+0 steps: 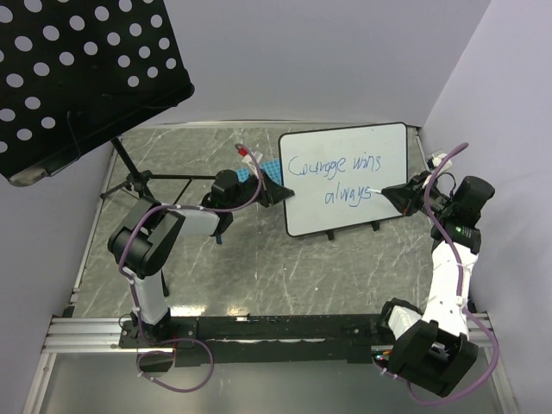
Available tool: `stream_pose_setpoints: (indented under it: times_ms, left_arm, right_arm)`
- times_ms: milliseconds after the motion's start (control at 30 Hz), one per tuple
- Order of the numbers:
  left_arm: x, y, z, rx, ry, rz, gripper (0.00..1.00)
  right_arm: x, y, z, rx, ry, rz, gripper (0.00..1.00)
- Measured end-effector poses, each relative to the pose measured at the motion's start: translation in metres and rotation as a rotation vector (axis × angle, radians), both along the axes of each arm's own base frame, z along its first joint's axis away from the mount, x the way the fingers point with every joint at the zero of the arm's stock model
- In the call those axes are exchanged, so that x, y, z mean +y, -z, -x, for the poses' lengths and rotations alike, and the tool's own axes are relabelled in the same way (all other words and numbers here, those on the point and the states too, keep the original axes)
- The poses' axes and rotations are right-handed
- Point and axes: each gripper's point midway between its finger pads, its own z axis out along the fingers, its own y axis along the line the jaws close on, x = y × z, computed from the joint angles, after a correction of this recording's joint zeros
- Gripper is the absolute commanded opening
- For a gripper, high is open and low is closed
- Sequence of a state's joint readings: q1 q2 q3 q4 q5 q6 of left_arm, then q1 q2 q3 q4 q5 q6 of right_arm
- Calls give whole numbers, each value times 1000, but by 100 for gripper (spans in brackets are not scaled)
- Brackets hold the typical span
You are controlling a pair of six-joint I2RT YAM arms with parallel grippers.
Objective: Write a sentence on the whiteboard
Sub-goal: Put down the whiteboard on the whiteboard stand.
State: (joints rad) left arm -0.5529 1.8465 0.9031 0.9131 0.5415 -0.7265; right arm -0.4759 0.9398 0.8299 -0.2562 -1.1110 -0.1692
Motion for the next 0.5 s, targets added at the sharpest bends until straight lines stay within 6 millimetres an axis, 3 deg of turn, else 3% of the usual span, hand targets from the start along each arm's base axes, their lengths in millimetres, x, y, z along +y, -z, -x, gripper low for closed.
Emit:
stream_pose_setpoints:
  times_ms: [500]
  left_arm:
    - [8, 20, 5, -28, -3, 30, 1]
  right_arm:
    - [1, 2, -1, 9, -9, -9, 0]
